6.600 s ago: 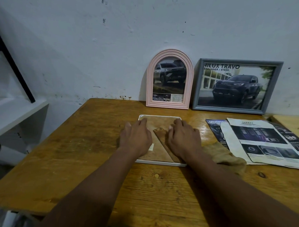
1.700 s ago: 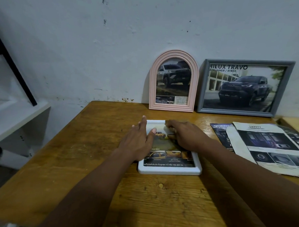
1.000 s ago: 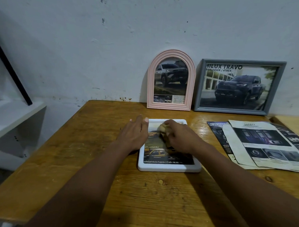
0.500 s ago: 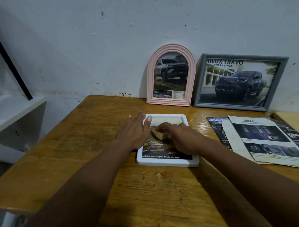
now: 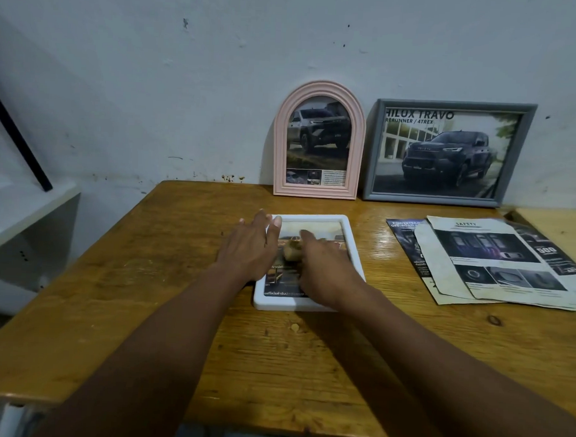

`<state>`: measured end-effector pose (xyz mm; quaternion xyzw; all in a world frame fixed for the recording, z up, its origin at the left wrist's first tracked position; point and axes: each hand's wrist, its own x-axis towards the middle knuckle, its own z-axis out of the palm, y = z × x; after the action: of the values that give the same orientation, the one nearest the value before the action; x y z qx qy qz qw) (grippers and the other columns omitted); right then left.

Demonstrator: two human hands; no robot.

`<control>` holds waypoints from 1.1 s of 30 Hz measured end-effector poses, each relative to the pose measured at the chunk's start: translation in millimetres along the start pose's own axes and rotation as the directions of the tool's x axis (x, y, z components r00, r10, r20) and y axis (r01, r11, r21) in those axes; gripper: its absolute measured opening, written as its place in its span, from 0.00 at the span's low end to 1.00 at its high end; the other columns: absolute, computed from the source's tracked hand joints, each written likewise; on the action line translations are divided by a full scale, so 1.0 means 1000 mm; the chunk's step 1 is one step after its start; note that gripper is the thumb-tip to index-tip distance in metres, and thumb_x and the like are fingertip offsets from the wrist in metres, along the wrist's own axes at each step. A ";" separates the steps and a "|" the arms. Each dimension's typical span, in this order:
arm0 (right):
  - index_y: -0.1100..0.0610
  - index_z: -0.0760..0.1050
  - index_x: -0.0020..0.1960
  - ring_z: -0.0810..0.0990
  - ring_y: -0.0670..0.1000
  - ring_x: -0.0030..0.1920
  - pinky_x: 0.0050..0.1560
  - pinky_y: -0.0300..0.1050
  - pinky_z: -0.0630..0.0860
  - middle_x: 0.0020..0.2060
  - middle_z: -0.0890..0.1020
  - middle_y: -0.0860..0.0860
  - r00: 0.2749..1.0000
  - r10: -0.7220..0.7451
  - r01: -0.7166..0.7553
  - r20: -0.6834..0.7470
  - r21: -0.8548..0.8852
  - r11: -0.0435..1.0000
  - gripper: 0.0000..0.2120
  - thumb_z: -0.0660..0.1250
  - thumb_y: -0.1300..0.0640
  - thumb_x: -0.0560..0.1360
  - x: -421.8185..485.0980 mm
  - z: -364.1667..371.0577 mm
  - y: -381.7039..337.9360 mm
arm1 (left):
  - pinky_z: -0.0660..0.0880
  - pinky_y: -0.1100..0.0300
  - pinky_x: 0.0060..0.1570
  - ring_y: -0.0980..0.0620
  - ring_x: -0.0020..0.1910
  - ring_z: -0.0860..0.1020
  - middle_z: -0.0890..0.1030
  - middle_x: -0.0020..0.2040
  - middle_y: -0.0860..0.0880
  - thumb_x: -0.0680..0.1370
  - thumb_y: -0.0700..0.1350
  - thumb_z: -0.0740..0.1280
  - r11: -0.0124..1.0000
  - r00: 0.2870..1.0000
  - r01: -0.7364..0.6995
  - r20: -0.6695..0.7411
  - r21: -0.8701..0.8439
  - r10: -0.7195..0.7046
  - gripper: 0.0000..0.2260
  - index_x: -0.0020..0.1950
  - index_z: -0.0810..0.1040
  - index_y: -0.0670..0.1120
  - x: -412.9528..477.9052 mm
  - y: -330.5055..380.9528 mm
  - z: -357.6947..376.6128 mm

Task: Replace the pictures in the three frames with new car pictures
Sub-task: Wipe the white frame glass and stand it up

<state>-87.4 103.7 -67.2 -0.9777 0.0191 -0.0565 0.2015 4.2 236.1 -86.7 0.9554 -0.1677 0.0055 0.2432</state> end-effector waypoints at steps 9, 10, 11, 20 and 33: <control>0.46 0.57 0.78 0.70 0.55 0.71 0.68 0.54 0.71 0.72 0.71 0.52 0.948 -0.236 0.206 0.212 0.153 0.967 0.32 0.64 0.63 0.79 -0.016 -0.022 0.017 | 0.62 0.40 0.72 0.37 0.78 0.60 0.69 0.76 0.41 0.84 0.62 0.43 1.000 1.000 -0.019 -0.017 0.000 0.019 0.29 0.80 0.60 0.48 0.002 -0.003 0.000; 0.45 0.54 0.78 0.69 0.55 0.71 0.68 0.54 0.70 0.73 0.70 0.52 0.943 -0.232 0.214 0.240 0.097 0.972 0.33 0.64 0.62 0.79 -0.020 -0.027 0.024 | 0.62 0.40 0.72 0.37 0.79 0.60 0.69 0.77 0.41 0.84 0.62 0.43 1.000 1.000 -0.020 -0.015 0.004 0.020 0.29 0.80 0.60 0.48 0.003 -0.003 0.000; 0.44 0.52 0.78 0.70 0.55 0.71 0.66 0.52 0.71 0.73 0.70 0.52 0.942 -0.217 0.211 0.256 0.050 0.976 0.34 0.63 0.61 0.79 -0.023 -0.031 0.031 | 0.61 0.40 0.72 0.37 0.79 0.60 0.69 0.77 0.42 0.84 0.62 0.43 1.000 1.000 -0.021 -0.014 0.008 0.021 0.29 0.80 0.60 0.48 0.003 -0.003 0.000; 0.62 0.66 0.69 0.77 0.58 0.60 0.55 0.49 0.74 0.62 0.77 0.58 0.997 0.071 -0.075 -0.038 -0.142 0.987 0.20 0.64 0.61 0.78 -0.059 -0.011 -0.007 | 0.63 0.39 0.71 0.36 0.77 0.63 0.73 0.73 0.42 0.84 0.62 0.44 1.000 1.000 -0.009 -0.026 -0.021 0.008 0.28 0.77 0.63 0.49 0.003 -0.002 0.001; 0.55 0.73 0.69 0.72 0.55 0.70 0.69 0.54 0.69 0.69 0.75 0.53 0.969 -0.234 0.226 0.084 0.093 0.970 0.22 0.62 0.61 0.76 -0.057 0.000 -0.012 | 0.70 0.40 0.65 0.37 0.66 0.74 0.79 0.63 0.41 0.84 0.64 0.42 0.998 0.999 -0.008 -0.042 -0.063 0.005 0.26 0.71 0.66 0.50 0.002 -0.004 0.000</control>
<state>-144.2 118.1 -68.4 -0.9657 -0.1062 -0.0342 0.2345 7.5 238.6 -88.6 0.9463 -0.1659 0.0208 0.2768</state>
